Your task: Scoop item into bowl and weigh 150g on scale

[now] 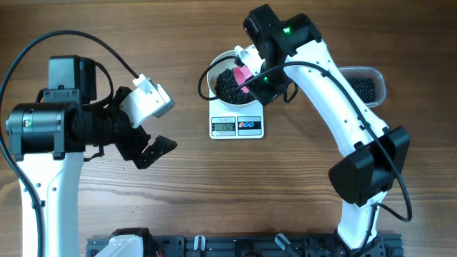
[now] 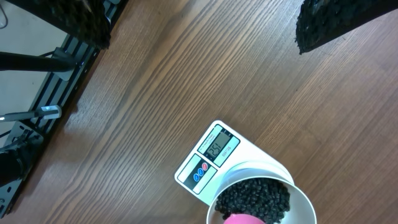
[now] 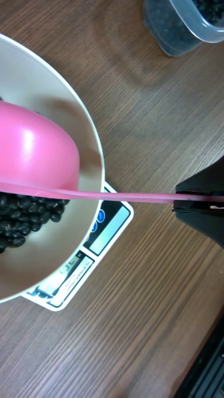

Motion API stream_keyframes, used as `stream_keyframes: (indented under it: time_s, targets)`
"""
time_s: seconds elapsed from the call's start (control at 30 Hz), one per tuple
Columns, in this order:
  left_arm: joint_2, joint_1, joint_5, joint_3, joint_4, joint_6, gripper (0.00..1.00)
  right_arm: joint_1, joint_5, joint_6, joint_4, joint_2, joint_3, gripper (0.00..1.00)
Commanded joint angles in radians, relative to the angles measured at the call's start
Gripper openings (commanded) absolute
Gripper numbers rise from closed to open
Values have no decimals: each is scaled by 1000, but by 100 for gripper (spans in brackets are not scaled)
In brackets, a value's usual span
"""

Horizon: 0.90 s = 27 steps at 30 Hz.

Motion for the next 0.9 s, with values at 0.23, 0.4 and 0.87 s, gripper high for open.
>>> stream_keyframes:
  time_s: [0.23, 0.4, 0.87]
  targets:
    - [-10, 5, 8, 14, -1, 10, 100, 3, 94, -51, 67, -4, -3, 4]
    - [-10, 5, 8, 14, -1, 10, 100, 21, 227, -151, 49, 31, -3, 4]
    - [-10, 5, 8, 14, -1, 10, 100, 74, 256, -187, 82, 92, -3, 4]
